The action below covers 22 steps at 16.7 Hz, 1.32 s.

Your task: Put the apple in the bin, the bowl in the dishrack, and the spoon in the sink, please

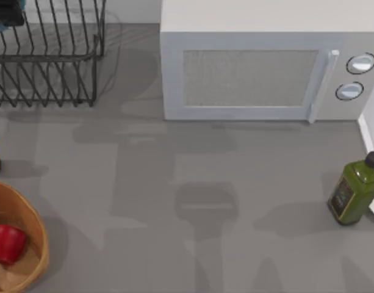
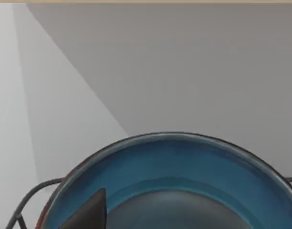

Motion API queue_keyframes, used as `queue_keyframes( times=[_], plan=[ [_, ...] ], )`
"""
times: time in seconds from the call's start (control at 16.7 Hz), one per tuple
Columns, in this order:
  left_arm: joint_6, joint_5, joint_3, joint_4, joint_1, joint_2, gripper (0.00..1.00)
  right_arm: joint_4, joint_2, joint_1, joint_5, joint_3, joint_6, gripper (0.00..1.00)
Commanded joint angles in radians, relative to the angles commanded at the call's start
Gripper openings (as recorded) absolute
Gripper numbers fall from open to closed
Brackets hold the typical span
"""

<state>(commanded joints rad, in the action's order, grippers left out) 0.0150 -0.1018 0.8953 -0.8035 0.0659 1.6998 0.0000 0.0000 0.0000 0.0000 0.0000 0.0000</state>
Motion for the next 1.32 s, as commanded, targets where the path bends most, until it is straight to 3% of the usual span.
queue_keyframes(
  times=[0.36,1.02,1.32],
  plan=[
    [-0.004,0.021,-0.19,0.169,-0.014,-0.361,1.0,0.0,0.0,0.0,0.0,0.0,0.0,1.0],
    [-0.013,0.081,-0.711,0.638,-0.053,-1.396,1.0,0.0,0.0,0.0,0.0,0.0,0.0,1.0],
    [-0.015,0.099,-0.872,0.782,-0.064,-1.663,1.0,0.0,0.0,0.0,0.0,0.0,0.0,1.0]
  ],
)
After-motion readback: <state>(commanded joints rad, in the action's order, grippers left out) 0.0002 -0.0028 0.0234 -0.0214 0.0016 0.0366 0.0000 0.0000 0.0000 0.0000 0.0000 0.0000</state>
